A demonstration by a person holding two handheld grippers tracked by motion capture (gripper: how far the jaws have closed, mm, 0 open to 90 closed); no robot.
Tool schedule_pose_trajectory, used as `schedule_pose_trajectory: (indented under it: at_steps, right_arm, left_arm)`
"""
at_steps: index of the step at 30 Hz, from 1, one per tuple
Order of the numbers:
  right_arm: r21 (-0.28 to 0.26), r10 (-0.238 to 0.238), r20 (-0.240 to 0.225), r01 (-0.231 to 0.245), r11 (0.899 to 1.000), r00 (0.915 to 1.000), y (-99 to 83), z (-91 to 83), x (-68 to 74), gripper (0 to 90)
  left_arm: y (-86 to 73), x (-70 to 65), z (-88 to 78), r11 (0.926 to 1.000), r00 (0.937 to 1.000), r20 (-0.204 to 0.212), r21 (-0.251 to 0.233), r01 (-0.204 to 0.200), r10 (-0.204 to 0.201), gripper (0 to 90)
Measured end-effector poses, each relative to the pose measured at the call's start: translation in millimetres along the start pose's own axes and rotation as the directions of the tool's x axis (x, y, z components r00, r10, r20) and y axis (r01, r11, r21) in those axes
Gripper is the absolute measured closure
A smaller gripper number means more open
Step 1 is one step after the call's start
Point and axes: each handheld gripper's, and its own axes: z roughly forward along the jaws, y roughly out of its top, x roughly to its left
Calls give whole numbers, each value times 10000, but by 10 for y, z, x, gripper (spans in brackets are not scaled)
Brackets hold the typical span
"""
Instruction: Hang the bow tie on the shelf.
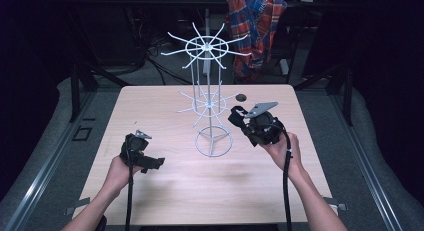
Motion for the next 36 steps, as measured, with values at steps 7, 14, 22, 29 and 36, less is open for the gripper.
schedule_pose_trajectory:
  at_steps: [7,14,22,29,36]
  right_arm:
    - [43,-73,-71,73,10000,9999,56,100,20,756]
    - [176,-114,-48,115,9998,9999,85,196,24,756]
    - [144,-250,13,249,9996,9997,141,305,33,756]
    - [-12,-211,-186,211,9998,9996,127,374,47,755]
    - [-342,25,-297,-35,9994,9996,147,396,50,752]
  left_arm:
    - [-1,6,2,10000,10000,-25,12,31,-31,43]
    - [0,7,5,10000,10000,-18,24,2,-2,44]
    - [-4,16,10,10000,10000,-23,28,78,-78,44]
    - [3,4,20,10000,10000,14,83,-33,33,44]
    - [0,-2,15,10000,10000,24,79,-52,51,44]
